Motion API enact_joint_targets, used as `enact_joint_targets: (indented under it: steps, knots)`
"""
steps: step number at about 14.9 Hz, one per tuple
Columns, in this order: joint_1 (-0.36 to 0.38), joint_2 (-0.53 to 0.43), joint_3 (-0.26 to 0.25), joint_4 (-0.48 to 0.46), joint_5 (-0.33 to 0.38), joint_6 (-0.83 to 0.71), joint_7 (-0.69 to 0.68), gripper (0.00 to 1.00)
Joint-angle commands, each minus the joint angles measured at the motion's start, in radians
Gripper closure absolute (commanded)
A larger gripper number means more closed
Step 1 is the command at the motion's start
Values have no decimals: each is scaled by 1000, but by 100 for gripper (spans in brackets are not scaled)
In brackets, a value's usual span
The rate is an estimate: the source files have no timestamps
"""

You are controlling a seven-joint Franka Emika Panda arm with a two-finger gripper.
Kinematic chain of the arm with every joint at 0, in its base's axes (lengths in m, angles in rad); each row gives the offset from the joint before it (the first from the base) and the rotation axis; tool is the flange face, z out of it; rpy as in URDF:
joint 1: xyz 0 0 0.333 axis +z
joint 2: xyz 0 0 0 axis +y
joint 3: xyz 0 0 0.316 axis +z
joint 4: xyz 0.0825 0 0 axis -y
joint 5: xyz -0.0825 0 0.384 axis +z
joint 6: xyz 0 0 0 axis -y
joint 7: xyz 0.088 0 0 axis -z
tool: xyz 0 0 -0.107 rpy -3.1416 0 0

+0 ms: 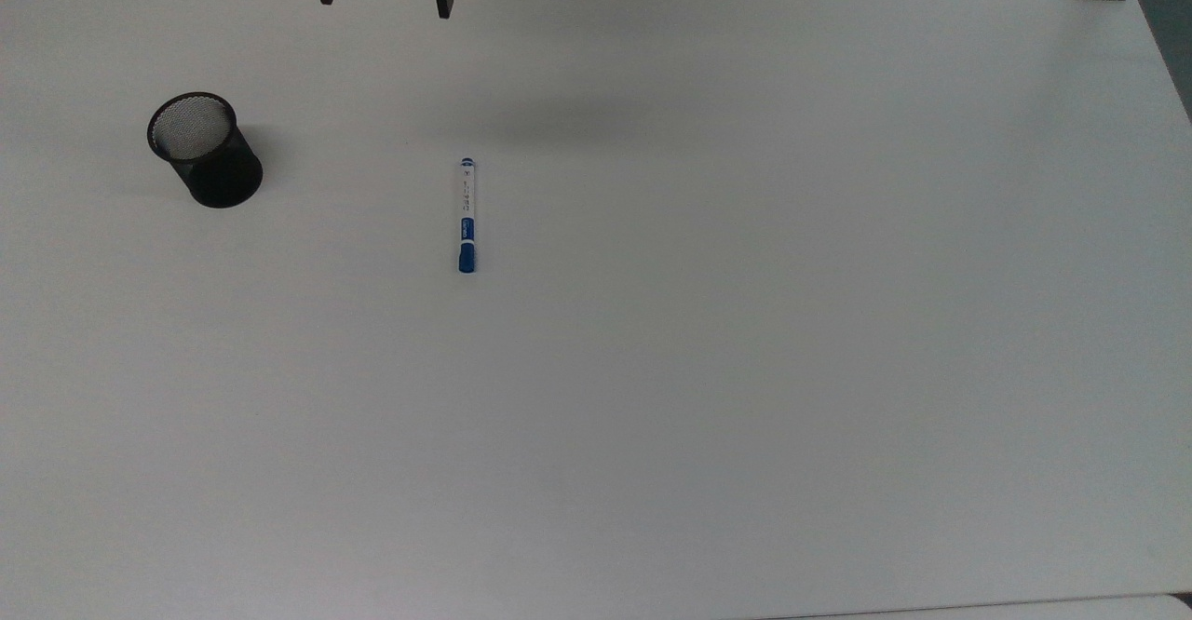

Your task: Insert the marker

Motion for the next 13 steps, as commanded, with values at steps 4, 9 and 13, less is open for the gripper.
enact_joint_targets:
  steps: [4,9,13]
  knots:
    - [-7,-7,10,-15,1,5,-16,0]
    - [-6,-7,10,-15,1,5,-14,0]
    - [-7,-9,10,-38,-11,-5,-115,0]
